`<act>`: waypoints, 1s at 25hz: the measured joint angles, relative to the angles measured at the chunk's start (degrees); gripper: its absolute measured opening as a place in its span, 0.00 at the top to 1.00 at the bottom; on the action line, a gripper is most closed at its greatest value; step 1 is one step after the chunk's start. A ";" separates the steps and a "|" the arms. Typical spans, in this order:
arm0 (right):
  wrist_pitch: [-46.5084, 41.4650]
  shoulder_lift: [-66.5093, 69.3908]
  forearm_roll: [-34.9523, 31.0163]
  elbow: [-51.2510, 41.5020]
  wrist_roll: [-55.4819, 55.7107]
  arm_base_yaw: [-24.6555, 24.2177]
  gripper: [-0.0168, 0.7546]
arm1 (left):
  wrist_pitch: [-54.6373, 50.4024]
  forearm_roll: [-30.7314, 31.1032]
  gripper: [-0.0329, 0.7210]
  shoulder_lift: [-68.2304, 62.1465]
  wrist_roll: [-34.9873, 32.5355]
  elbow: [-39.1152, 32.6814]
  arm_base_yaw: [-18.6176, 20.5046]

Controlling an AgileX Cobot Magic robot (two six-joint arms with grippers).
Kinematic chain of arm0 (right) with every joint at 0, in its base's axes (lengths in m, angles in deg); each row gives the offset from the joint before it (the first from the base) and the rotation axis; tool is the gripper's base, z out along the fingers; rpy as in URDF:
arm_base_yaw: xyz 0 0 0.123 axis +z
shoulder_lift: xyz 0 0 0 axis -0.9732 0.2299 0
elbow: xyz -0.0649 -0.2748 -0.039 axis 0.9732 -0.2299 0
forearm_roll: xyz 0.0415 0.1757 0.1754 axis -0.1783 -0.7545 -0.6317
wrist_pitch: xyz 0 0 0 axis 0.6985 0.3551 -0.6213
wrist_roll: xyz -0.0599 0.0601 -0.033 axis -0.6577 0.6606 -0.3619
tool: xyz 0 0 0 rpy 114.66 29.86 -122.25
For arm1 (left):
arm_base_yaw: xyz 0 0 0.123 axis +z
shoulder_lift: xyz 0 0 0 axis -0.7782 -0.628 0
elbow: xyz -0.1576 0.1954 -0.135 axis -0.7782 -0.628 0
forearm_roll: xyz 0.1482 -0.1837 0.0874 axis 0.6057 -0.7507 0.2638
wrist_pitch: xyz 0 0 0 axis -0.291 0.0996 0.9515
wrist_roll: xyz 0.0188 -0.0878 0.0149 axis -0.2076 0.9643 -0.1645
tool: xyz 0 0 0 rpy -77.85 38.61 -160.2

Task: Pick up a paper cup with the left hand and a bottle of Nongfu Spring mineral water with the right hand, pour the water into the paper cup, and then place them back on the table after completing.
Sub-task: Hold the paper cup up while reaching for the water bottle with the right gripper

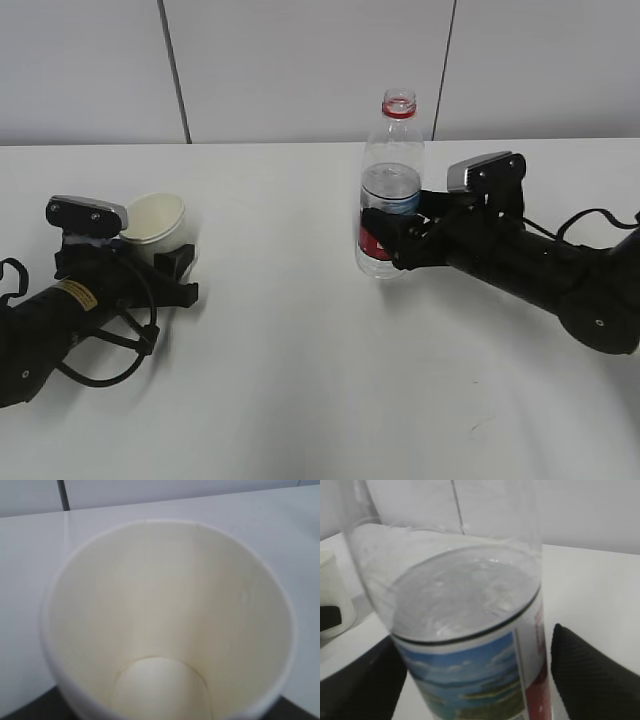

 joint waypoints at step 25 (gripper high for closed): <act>-0.97 4.67 -1.03 4.87 0.00 0.24 0.31 | 1.51 9.34 0.45 0.00 0.61 -1.41 0.00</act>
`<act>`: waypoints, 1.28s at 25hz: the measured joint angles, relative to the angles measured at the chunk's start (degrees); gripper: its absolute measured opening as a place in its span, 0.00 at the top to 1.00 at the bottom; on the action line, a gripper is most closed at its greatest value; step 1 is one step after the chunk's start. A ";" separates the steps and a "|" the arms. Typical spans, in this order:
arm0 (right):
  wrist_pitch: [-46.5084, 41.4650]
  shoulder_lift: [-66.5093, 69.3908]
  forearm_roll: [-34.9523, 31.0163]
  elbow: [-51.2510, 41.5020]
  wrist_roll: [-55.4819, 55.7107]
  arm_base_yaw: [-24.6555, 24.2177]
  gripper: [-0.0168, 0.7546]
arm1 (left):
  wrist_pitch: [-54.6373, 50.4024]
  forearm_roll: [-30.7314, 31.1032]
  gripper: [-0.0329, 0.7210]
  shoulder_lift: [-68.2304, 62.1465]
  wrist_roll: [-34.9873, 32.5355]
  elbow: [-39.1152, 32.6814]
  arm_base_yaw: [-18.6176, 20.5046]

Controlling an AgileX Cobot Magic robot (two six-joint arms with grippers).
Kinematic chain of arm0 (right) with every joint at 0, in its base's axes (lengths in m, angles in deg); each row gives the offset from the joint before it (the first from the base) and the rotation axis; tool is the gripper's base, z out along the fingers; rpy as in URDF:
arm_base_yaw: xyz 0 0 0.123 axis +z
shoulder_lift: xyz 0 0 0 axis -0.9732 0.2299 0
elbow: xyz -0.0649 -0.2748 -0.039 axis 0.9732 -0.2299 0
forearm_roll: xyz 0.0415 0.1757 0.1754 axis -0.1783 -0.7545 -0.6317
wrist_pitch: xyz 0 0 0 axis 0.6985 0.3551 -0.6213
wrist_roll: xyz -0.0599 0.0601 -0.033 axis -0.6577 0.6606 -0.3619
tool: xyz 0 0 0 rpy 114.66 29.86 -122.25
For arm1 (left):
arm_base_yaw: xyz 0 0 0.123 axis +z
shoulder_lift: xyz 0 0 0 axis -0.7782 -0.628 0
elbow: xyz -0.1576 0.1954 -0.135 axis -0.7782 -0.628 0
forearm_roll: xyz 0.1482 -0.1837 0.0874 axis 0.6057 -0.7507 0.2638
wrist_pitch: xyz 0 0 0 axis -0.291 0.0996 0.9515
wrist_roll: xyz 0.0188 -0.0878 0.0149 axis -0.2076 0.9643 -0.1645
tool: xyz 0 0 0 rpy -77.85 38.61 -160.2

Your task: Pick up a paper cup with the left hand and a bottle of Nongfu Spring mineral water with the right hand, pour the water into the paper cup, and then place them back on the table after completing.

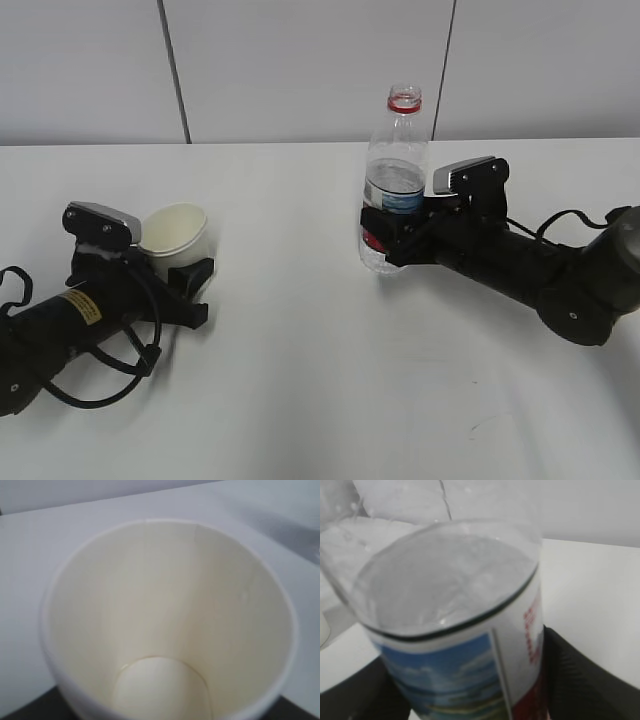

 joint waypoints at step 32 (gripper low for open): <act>-6.50 -3.29 4.42 0.09 -2.62 0.00 0.34 | -1.61 6.84 0.45 0.00 6.97 4.03 -9.16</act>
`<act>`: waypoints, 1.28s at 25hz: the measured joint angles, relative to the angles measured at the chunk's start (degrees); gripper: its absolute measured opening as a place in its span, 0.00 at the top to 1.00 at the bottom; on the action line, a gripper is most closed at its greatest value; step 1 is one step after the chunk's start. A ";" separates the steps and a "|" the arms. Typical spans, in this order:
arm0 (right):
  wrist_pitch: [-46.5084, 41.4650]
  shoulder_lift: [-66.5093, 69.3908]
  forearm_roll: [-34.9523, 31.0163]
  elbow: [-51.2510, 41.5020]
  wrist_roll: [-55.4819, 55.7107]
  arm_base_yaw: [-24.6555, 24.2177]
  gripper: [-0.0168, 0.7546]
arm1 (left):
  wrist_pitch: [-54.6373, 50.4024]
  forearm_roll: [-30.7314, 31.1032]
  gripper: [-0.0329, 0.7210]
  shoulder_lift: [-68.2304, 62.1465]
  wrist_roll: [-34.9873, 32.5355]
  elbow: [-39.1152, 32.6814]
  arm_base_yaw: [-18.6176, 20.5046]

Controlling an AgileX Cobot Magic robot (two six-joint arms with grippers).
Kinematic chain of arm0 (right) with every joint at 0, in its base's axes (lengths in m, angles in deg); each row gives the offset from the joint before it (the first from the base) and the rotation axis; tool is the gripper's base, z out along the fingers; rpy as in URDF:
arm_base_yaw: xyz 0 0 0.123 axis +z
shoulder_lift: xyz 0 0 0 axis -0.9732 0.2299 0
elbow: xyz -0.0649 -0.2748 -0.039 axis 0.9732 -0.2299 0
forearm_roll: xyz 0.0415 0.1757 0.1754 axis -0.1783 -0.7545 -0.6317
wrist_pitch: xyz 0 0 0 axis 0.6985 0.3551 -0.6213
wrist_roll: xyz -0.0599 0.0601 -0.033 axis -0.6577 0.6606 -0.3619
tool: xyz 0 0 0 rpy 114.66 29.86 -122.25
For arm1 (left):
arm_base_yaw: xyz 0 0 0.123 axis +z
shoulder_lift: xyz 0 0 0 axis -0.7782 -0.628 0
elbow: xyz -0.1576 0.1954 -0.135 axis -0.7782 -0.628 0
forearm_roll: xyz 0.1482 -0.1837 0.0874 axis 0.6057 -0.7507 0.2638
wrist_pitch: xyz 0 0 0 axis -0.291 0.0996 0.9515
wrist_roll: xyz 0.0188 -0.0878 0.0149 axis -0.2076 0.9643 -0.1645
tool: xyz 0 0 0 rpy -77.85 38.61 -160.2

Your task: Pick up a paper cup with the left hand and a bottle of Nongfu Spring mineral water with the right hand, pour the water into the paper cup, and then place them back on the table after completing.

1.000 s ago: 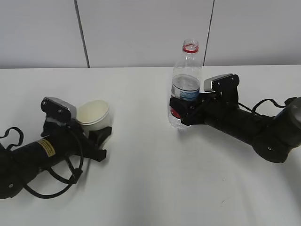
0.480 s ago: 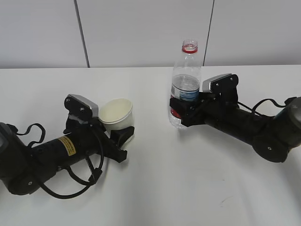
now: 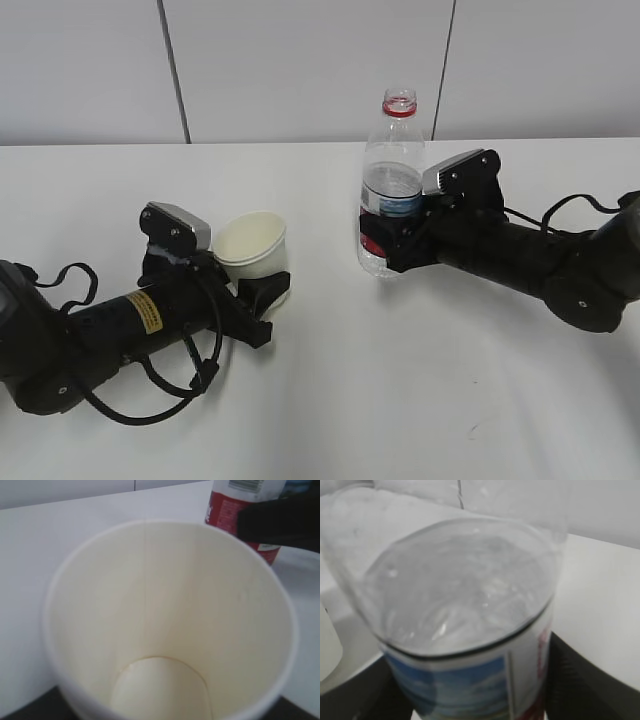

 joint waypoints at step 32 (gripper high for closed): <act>-9.53 -7.17 3.78 -0.32 -17.26 0.00 0.49 | -0.13 13.32 0.46 0.00 6.26 0.60 0.00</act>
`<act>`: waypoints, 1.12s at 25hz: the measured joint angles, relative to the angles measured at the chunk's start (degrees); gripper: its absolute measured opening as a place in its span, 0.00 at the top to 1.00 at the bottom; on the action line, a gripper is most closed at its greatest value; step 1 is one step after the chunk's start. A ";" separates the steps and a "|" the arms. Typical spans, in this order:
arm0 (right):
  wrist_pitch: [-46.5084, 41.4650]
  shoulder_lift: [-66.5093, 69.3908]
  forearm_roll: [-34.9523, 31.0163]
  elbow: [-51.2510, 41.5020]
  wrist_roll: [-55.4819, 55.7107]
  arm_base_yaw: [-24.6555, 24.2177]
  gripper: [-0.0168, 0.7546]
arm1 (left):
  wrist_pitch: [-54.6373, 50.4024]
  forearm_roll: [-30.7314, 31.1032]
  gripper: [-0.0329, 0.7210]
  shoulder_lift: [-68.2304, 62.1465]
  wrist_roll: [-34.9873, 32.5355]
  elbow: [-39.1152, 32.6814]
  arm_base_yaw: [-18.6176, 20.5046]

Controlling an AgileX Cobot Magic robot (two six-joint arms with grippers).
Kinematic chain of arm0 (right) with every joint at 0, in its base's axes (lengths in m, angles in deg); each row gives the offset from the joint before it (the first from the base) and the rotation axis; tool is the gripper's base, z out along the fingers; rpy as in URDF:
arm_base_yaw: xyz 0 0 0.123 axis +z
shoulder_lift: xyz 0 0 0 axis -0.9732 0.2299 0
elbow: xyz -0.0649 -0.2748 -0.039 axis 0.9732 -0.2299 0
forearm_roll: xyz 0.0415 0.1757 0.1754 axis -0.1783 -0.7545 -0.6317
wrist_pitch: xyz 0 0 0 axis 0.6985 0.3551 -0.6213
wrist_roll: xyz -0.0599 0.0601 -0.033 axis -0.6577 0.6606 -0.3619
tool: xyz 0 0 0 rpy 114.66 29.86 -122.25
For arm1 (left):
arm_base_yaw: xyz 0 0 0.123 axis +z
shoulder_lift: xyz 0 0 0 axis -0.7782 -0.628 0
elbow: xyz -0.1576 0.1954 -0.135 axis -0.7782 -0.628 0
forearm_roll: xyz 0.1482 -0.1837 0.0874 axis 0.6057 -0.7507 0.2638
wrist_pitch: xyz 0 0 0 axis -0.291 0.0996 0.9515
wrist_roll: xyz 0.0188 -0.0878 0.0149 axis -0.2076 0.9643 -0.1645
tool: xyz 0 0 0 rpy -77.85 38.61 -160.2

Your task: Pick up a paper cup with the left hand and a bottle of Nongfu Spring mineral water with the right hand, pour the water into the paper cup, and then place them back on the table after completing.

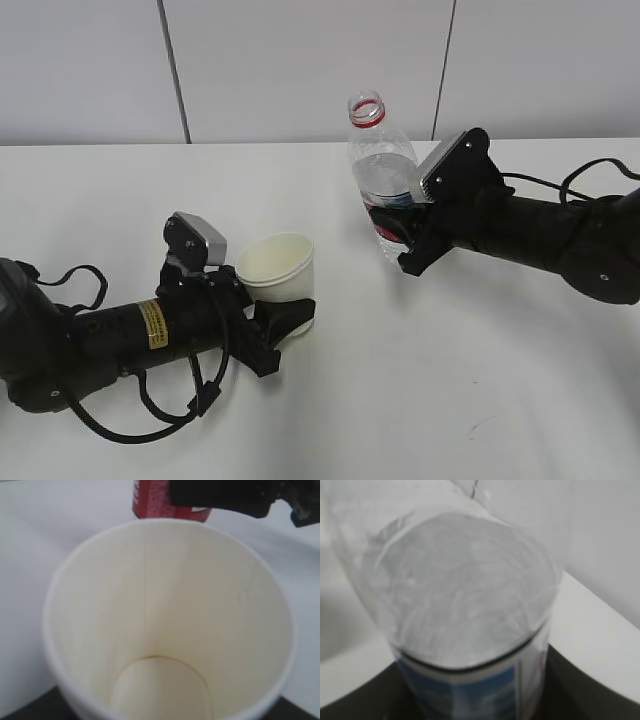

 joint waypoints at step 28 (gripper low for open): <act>-3.58 -0.82 -11.49 -0.02 -40.38 0.00 0.49 | -2.12 7.68 0.46 0.38 1.50 4.61 -2.25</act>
